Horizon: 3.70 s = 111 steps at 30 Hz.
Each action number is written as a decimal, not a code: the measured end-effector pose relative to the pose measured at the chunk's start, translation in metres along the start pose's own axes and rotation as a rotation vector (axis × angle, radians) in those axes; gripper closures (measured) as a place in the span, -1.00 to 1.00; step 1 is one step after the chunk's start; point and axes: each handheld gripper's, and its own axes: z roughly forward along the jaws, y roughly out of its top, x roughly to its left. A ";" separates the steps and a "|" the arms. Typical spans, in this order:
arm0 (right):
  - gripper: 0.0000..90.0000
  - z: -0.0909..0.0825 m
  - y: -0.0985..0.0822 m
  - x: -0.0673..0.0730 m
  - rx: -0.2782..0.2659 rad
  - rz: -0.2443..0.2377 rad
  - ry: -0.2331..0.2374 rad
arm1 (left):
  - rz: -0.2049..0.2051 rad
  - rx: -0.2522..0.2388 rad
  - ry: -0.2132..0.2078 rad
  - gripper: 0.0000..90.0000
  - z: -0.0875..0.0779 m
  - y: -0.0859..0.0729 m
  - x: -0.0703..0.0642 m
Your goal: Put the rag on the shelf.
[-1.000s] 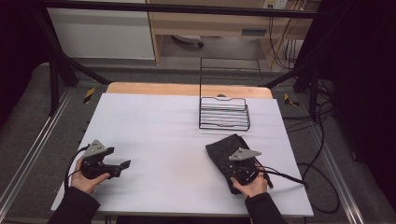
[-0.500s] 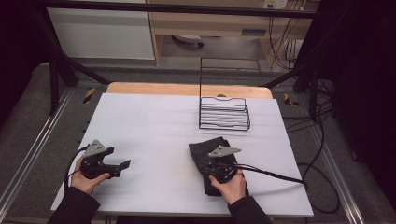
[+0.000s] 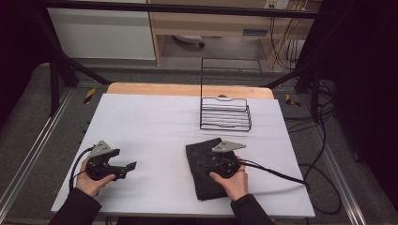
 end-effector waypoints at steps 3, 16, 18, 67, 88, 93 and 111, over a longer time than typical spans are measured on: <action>-0.17 -0.023 -0.008 -0.030 -0.014 0.025 -0.055 | -0.003 0.013 -0.014 -0.78 0.008 0.007 -0.016; 0.16 -0.034 -0.059 -0.058 0.121 0.090 -0.059 | 0.010 0.113 -0.115 -0.60 0.068 0.031 -0.117; 0.28 -0.036 -0.059 -0.056 0.119 0.090 -0.053 | 0.020 0.121 -0.122 -0.60 0.073 0.033 -0.125; 0.64 -0.034 -0.064 -0.062 0.141 0.173 -0.045 | -0.023 0.171 -0.224 0.70 0.114 0.023 -0.196; 0.20 -0.038 -0.067 -0.037 0.097 0.122 -0.031 | 0.087 0.234 -0.233 0.72 0.087 0.025 -0.166; -0.33 -0.043 -0.061 -0.044 0.011 0.070 -0.032 | 0.133 0.211 -0.194 0.24 0.079 0.031 -0.155; -0.87 -0.041 -0.053 -0.060 0.010 0.062 -0.051 | 0.092 0.156 -0.106 -0.74 0.101 0.072 -0.108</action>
